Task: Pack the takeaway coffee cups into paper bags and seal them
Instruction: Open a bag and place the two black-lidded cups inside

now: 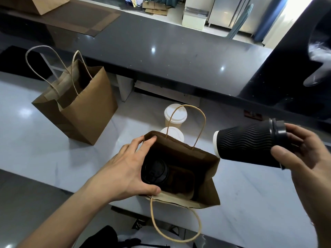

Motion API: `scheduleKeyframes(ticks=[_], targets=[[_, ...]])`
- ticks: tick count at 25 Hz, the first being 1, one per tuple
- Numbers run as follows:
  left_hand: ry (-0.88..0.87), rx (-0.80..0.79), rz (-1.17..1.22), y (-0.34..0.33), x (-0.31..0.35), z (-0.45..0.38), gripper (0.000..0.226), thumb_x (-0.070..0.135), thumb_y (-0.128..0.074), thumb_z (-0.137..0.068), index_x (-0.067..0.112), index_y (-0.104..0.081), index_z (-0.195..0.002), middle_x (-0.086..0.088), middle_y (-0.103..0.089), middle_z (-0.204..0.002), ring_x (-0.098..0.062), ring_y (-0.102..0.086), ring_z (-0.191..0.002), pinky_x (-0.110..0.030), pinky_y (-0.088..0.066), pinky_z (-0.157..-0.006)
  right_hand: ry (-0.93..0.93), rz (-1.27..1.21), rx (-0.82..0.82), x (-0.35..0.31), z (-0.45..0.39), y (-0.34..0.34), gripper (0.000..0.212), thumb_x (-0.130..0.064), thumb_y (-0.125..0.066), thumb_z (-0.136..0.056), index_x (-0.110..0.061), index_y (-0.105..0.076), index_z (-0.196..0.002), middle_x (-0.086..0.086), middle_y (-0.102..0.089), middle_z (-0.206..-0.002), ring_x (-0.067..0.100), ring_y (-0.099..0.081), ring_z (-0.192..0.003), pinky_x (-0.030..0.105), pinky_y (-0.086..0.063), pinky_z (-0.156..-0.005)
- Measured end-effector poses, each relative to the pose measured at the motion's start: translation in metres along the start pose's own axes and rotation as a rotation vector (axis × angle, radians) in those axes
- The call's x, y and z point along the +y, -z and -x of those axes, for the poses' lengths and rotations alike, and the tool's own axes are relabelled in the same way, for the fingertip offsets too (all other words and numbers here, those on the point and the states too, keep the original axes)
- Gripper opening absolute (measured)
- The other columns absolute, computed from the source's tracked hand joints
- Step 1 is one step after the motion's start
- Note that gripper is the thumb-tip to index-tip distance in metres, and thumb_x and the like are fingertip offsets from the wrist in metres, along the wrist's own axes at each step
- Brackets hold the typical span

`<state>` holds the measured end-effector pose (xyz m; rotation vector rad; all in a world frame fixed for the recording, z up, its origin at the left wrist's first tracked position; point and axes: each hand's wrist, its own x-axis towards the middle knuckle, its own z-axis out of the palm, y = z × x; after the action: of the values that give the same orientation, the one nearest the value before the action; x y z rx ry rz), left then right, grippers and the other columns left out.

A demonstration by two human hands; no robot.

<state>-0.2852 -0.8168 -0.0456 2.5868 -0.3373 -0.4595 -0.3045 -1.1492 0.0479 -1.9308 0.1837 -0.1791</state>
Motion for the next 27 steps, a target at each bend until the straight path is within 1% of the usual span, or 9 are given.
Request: scheduleKeyframes(ticks=[2,6,8,10,12,16,20,23,27], targets=[[-0.002,0.0,-0.002,0.001,0.001,-0.001,0.129,0.071,-0.079,-0.062,0.049,0.009,-0.154,0.02,-0.001,-0.159,-0.011,-0.018,-0.145,-0.035,-0.036,-0.115,0.038,-0.015,-0.103,-0.009,0.013,-0.002,0.1,-0.081,-0.082,-0.046,-0.036,-0.059,-0.133,-0.007,-0.067,-0.129,0.012,-0.065,-0.119,0.033,-0.054,-0.095],[-0.012,0.018,0.006,0.0,0.001,-0.002,0.127,0.07,-0.079,-0.063,0.048,0.007,-0.155,0.019,-0.004,-0.159,-0.011,-0.02,-0.144,-0.035,-0.036,-0.115,0.132,0.133,-0.314,-0.02,0.032,-0.019,0.104,-0.079,-0.079,-0.055,-0.042,-0.045,-0.145,-0.013,-0.058,-0.134,0.005,-0.056,-0.127,0.022,-0.051,-0.098],[-0.015,0.018,0.008,-0.001,-0.001,-0.001,0.126,0.071,-0.078,-0.063,0.049,0.007,-0.154,0.018,-0.004,-0.159,-0.012,-0.02,-0.143,-0.035,-0.037,-0.114,0.153,0.242,-0.379,-0.021,0.038,-0.033,0.094,-0.065,-0.082,-0.063,-0.048,-0.04,-0.146,-0.02,-0.051,-0.136,0.001,-0.05,-0.131,0.023,-0.05,-0.099],[-0.015,0.019,0.008,-0.001,-0.001,-0.001,0.126,0.07,-0.078,-0.064,0.049,0.007,-0.154,0.017,-0.004,-0.159,-0.013,-0.021,-0.144,-0.036,-0.037,-0.114,0.167,0.358,-0.434,-0.018,0.041,-0.049,0.084,-0.051,-0.082,-0.069,-0.055,-0.038,-0.14,-0.028,-0.043,-0.137,-0.004,-0.047,-0.129,0.018,-0.046,-0.095],[-0.016,0.021,0.003,-0.002,-0.001,0.0,0.126,0.07,-0.078,-0.063,0.049,0.007,-0.154,0.018,-0.004,-0.158,-0.013,-0.021,-0.144,-0.037,-0.037,-0.114,0.169,0.475,-0.475,-0.015,0.041,-0.065,0.078,-0.045,-0.079,-0.072,-0.058,-0.033,-0.133,-0.032,-0.034,-0.132,-0.004,-0.045,-0.123,0.014,-0.043,-0.088],[-0.015,0.013,0.01,-0.002,-0.002,0.002,0.127,0.071,-0.078,-0.062,0.05,0.007,-0.154,0.018,-0.004,-0.159,-0.014,-0.021,-0.145,-0.039,-0.038,-0.115,0.157,0.671,-0.515,-0.007,0.039,-0.089,0.075,-0.044,-0.071,-0.075,-0.05,-0.026,-0.135,-0.027,-0.025,-0.125,0.0,-0.04,-0.112,0.013,-0.039,-0.077],[-0.022,0.007,0.017,-0.002,-0.003,0.003,0.127,0.073,-0.078,-0.062,0.051,0.008,-0.153,0.023,-0.002,-0.156,-0.012,-0.02,-0.144,-0.039,-0.038,-0.114,0.206,0.907,-0.565,-0.007,0.034,-0.102,0.071,-0.04,-0.067,-0.077,-0.036,-0.026,-0.136,-0.013,-0.03,-0.125,0.012,-0.041,-0.111,0.019,-0.042,-0.081],[-0.024,0.006,0.023,-0.002,-0.004,0.003,0.128,0.073,-0.078,-0.061,0.051,0.008,-0.153,0.022,-0.002,-0.156,-0.013,-0.019,-0.145,-0.039,-0.037,-0.115,0.202,1.082,-0.593,-0.005,0.027,-0.114,0.069,-0.036,-0.068,-0.078,-0.028,-0.03,-0.134,-0.005,-0.04,-0.122,0.02,-0.049,-0.103,0.028,-0.047,-0.076],[-0.033,0.002,0.033,-0.005,-0.006,0.005,0.129,0.074,-0.078,-0.059,0.052,0.008,-0.152,0.022,-0.002,-0.157,-0.014,-0.018,-0.146,-0.04,-0.036,-0.116,0.202,1.205,-0.63,0.01,0.02,-0.129,0.065,-0.035,-0.069,-0.081,-0.025,-0.033,-0.135,-0.001,-0.049,-0.115,0.023,-0.054,-0.097,0.03,-0.037,-0.071]])
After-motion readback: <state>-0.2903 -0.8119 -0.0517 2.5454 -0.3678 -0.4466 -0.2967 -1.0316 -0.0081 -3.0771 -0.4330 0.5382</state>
